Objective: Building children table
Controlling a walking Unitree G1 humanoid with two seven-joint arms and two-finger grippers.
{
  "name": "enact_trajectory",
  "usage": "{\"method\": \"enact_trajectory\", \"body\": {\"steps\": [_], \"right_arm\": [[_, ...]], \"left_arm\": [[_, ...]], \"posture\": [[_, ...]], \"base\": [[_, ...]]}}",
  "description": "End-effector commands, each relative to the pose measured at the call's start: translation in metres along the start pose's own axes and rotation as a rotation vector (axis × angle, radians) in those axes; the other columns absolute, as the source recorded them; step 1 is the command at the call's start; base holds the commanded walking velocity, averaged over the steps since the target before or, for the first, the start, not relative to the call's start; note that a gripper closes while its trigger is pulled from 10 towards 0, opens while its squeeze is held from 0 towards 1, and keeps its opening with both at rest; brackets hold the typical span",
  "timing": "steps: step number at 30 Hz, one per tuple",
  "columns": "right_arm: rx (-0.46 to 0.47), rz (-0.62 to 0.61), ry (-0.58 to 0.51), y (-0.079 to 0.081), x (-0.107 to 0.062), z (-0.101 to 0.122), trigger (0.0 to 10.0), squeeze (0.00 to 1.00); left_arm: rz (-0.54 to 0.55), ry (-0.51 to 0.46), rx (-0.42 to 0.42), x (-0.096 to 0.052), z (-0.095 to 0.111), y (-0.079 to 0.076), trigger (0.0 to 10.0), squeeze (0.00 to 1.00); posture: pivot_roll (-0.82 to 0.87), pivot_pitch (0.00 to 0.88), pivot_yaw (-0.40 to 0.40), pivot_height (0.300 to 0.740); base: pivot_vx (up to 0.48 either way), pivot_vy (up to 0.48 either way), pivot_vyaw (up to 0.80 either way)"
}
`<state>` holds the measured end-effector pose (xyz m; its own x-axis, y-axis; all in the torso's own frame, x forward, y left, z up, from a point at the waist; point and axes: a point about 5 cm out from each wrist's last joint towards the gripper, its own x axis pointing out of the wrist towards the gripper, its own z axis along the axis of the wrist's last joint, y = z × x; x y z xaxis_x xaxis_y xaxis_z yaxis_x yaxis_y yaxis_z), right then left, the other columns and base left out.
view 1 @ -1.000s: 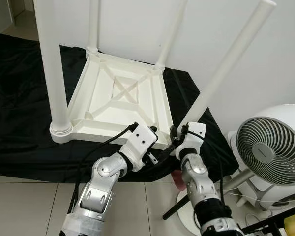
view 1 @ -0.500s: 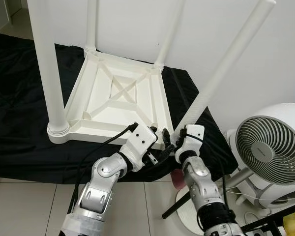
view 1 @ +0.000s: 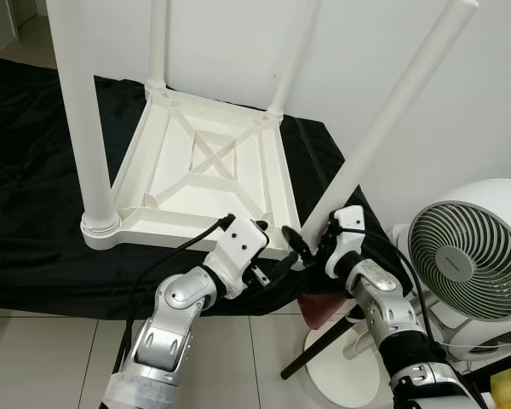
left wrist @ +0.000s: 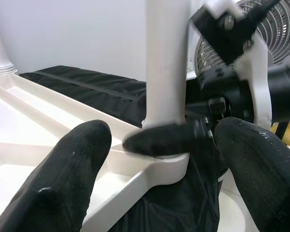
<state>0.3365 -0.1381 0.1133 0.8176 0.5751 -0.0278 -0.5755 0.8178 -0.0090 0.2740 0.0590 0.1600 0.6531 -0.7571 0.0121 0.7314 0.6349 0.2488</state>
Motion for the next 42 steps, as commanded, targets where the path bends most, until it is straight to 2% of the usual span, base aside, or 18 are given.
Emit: {"method": "enact_trajectory", "body": {"steps": [1,3,4,5,6,15,23,24,25,26,30,35,38,41,42], "right_arm": [[-0.031,0.034,0.037,-0.005,-0.002,-0.004,10.0,0.00],[-0.031,0.034,0.037,-0.005,-0.002,-0.004,10.0,0.00],[-0.043,0.052,0.050,-0.005,0.000,-0.005,6.3,0.00],[-0.043,0.052,0.050,-0.005,0.000,-0.005,6.3,0.00],[-0.049,0.069,0.061,-0.005,0.000,-0.007,0.0,0.00],[-0.050,0.078,0.084,-0.010,-0.003,-0.011,0.0,0.00],[-0.008,0.061,0.071,-0.012,-0.011,-0.017,0.0,0.00],[-0.003,0.048,0.069,-0.012,-0.011,-0.018,1.4,0.00],[-0.011,0.034,0.072,-0.013,-0.011,-0.019,4.7,0.00],[-0.004,-0.002,0.069,-0.013,-0.010,-0.021,10.0,0.00],[-0.007,-0.031,0.079,-0.013,-0.009,-0.022,10.0,0.00],[0.056,-0.181,0.062,0.002,-0.001,-0.022,10.0,0.00],[0.063,-0.206,0.058,0.005,0.000,-0.022,10.0,0.00],[0.125,-0.408,0.058,0.012,-0.002,-0.024,10.0,0.00],[0.125,-0.408,0.058,0.012,-0.002,-0.024,10.0,0.00]], "left_arm": [[0.063,-0.010,-0.011,0.004,0.003,-0.001,10.0,0.00],[0.063,-0.010,-0.011,0.004,0.003,-0.001,10.0,0.00],[0.061,-0.011,-0.011,0.005,0.003,-0.001,10.0,0.00],[0.061,-0.011,-0.011,0.005,0.003,-0.001,10.0,0.00],[0.061,-0.011,-0.011,0.005,0.004,-0.001,10.0,0.00],[0.063,-0.010,-0.013,0.004,0.003,-0.001,10.0,0.00],[0.060,-0.012,-0.017,0.005,0.003,-0.002,10.0,0.00],[0.059,-0.012,-0.017,0.005,0.003,-0.002,10.0,0.00],[0.059,-0.011,-0.016,0.004,0.003,-0.002,10.0,0.00],[0.059,-0.008,-0.015,0.004,0.002,-0.002,10.0,0.00],[0.060,-0.007,-0.014,0.004,0.001,-0.002,10.0,0.00],[0.063,-0.001,-0.003,0.005,0.000,-0.003,10.0,0.00],[0.063,0.000,-0.006,0.005,0.000,-0.003,10.0,0.00],[0.064,0.011,-0.003,0.003,-0.003,-0.003,10.0,0.00],[0.064,0.011,-0.003,0.003,-0.003,-0.003,10.0,0.00]], "posture": [[0.05,0.000,-0.228,0.740],[0.05,0.000,-0.228,0.740],[0.05,0.000,-0.227,0.740],[0.05,0.000,-0.227,0.740],[0.05,0.000,-0.227,0.740],[0.05,0.000,-0.228,0.740],[0.05,0.000,-0.227,0.740],[0.04,0.000,-0.227,0.740],[0.04,0.000,-0.228,0.740],[0.04,0.000,-0.229,0.740],[0.04,0.000,-0.230,0.740],[0.04,0.000,-0.230,0.740],[0.04,0.000,-0.230,0.740],[0.04,0.000,-0.229,0.740],[0.04,0.000,-0.229,0.740]], "base": [[0.000,0.000,0.00],[0.000,0.000,0.00],[0.000,0.000,0.00],[0.000,0.000,0.00],[0.000,0.000,0.00],[0.000,0.000,0.00],[0.000,0.000,0.00],[0.000,0.000,0.00],[0.000,0.000,0.00],[0.000,0.000,0.00],[0.000,0.000,0.00],[0.000,0.000,0.00],[0.000,0.000,0.00],[0.000,0.000,0.00],[0.000,0.000,0.00]]}}
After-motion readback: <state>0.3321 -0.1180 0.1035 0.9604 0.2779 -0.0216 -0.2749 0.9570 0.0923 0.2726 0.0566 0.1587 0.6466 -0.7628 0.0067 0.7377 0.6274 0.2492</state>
